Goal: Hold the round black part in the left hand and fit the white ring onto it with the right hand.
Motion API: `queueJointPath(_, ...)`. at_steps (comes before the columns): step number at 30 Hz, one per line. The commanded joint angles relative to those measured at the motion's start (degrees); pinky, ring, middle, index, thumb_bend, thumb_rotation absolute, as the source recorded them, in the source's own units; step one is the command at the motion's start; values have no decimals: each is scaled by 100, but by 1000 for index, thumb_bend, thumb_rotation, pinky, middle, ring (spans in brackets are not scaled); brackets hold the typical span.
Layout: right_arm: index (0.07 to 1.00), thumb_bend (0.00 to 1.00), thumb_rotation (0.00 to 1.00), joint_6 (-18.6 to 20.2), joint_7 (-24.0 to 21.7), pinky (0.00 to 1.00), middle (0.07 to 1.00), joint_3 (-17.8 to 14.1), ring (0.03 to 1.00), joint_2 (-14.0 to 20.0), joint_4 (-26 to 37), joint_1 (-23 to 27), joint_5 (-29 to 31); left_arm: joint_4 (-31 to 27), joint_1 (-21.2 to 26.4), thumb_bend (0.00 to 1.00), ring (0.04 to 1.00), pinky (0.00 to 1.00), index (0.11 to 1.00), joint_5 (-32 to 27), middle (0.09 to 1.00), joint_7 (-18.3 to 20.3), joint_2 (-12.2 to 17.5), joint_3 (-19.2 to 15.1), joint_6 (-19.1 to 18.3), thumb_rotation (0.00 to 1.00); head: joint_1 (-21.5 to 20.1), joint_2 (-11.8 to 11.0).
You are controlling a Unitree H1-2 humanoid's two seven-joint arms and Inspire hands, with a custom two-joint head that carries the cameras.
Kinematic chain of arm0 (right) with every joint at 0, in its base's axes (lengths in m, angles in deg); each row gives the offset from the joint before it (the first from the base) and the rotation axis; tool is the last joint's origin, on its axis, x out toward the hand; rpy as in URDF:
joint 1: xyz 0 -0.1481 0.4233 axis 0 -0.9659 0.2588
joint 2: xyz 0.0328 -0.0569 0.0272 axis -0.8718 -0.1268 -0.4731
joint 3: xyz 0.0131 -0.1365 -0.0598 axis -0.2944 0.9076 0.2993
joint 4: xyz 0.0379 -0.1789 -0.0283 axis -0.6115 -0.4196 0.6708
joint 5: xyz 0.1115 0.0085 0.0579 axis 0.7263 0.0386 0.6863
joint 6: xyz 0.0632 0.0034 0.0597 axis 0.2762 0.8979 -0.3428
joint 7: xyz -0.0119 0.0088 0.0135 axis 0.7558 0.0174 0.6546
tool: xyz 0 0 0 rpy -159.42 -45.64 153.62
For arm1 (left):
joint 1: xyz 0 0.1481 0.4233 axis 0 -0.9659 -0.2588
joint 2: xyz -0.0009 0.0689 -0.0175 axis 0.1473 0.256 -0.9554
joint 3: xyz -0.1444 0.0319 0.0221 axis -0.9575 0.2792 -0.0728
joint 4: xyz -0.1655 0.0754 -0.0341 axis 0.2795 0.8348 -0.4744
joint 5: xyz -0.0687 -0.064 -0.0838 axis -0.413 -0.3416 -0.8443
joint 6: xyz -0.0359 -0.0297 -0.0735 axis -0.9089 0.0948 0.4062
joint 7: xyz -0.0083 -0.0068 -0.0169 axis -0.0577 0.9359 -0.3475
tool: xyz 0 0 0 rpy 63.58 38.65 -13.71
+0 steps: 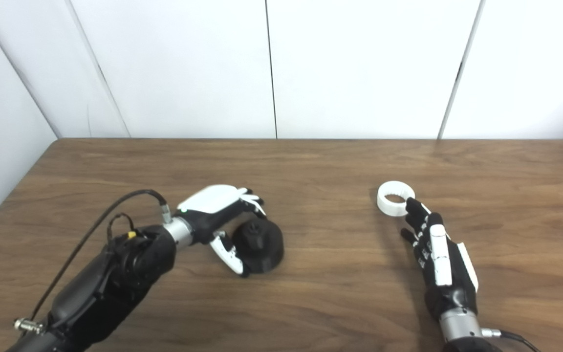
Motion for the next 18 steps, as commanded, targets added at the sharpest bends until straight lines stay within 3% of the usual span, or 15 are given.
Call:
queueJointPath(1,867,515,1000,-74,27,883,920,12,939,-54,205,128,-15,-27,-81,858,1000,914,669,76,933,222,18,157,115,199,-8,14)
queueJointPath(11,875,498,1000,18,34,907,929,11,945,-51,301,122,7,-197,-144,870,1000,900,660,236,930,351,-127,386,192,223,-23,44)
queueJointPath(18,872,504,1000,54,60,901,926,14,941,-85,314,140,-3,-422,-145,825,1000,899,748,297,946,683,-207,503,105,207,-35,53)
